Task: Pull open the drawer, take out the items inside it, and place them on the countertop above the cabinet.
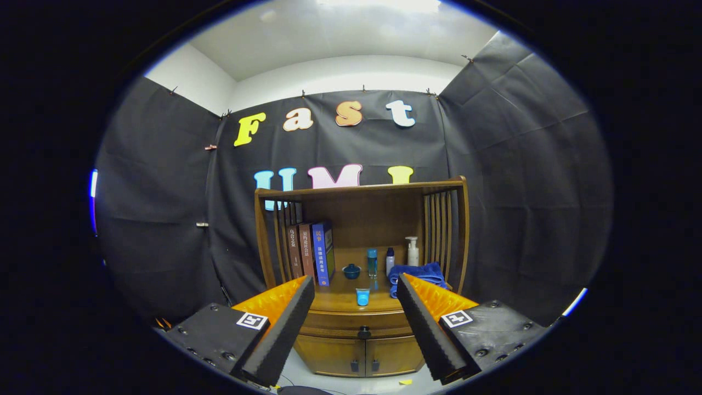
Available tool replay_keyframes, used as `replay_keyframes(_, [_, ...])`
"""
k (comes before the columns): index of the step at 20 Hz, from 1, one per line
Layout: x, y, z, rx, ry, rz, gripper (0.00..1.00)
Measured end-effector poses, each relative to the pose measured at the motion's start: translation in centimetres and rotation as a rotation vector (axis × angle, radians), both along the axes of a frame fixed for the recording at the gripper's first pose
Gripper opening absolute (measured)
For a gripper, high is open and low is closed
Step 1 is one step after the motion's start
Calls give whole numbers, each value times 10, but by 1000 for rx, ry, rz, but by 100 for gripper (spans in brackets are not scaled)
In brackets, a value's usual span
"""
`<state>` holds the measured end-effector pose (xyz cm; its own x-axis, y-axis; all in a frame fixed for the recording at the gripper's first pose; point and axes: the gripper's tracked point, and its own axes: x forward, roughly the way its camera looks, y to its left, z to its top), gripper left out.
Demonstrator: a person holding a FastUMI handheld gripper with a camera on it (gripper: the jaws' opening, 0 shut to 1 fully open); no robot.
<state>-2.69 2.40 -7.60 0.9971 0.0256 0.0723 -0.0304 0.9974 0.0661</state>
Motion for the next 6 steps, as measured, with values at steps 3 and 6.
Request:
replay_keyframes(3, [-1,-5,-4,-2,5,-3,99])
replay_keyframes(6, [3,-9,-8,-12,18,-9,99])
